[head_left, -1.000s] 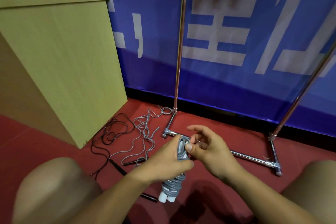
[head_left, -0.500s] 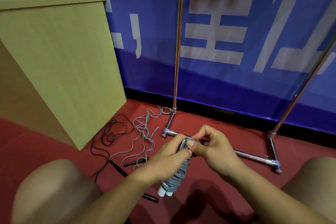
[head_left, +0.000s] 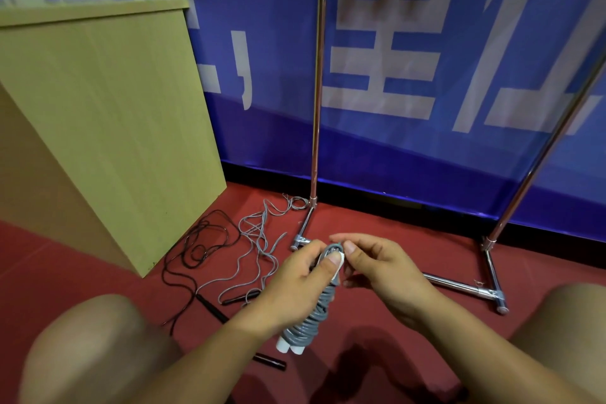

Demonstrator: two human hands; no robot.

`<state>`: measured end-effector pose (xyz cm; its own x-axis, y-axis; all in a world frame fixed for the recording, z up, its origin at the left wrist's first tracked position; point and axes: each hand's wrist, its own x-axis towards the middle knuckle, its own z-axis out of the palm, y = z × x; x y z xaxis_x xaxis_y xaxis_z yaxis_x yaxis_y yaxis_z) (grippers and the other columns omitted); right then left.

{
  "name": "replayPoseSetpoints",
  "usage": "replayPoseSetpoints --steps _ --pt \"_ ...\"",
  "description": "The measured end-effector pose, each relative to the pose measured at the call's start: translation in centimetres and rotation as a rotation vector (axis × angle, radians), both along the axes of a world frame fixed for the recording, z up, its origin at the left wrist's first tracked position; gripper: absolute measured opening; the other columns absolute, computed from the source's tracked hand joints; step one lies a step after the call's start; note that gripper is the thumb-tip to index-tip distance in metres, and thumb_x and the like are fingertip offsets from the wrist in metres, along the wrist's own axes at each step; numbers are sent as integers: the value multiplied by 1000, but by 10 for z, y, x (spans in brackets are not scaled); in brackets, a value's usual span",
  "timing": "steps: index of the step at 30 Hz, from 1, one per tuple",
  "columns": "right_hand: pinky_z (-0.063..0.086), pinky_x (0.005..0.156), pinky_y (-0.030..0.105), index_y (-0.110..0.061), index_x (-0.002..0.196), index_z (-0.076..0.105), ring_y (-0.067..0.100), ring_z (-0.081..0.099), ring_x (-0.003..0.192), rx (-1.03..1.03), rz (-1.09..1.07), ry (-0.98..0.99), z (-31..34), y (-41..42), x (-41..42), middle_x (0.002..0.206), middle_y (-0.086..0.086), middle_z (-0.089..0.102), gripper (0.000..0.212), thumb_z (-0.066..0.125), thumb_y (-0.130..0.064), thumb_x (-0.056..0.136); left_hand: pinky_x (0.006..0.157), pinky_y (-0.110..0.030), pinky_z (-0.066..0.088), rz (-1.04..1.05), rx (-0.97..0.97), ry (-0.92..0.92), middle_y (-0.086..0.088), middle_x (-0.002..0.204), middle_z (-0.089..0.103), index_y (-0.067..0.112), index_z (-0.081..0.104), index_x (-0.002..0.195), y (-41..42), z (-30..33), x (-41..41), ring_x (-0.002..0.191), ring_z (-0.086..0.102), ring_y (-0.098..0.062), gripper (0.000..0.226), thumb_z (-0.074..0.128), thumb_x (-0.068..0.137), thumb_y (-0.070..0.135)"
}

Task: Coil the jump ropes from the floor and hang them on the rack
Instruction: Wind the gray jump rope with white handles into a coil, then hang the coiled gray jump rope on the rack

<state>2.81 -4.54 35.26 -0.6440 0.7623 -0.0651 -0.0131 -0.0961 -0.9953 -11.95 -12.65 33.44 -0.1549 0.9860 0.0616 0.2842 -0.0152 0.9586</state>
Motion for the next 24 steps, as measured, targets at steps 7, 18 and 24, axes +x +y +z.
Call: replayPoseSetpoints --steps 7,18,24 --pt "50 61 25 -9 81 63 12 53 64 -44 -66 3 5 8 1 68 2 59 17 59 -17 96 54 -30 51 -19 -115 -141 -8 70 63 2 59 106 12 2 7 54 63 -19 66 53 85 65" --pt "55 61 27 -4 95 65 11 61 62 -165 -289 140 68 73 6 74 7 66 19 57 -21 97 69 -31 40 -122 -103 113 8 69 52 24 56 75 113 71 -11 67 48 -9 46 50 89 67" --pt "57 61 29 -7 92 66 12 62 60 -107 -431 132 133 140 25 77 9 70 19 63 -26 94 67 -34 51 -206 -132 -134 -8 82 69 18 68 91 174 128 6 70 64 -24 11 63 94 27"
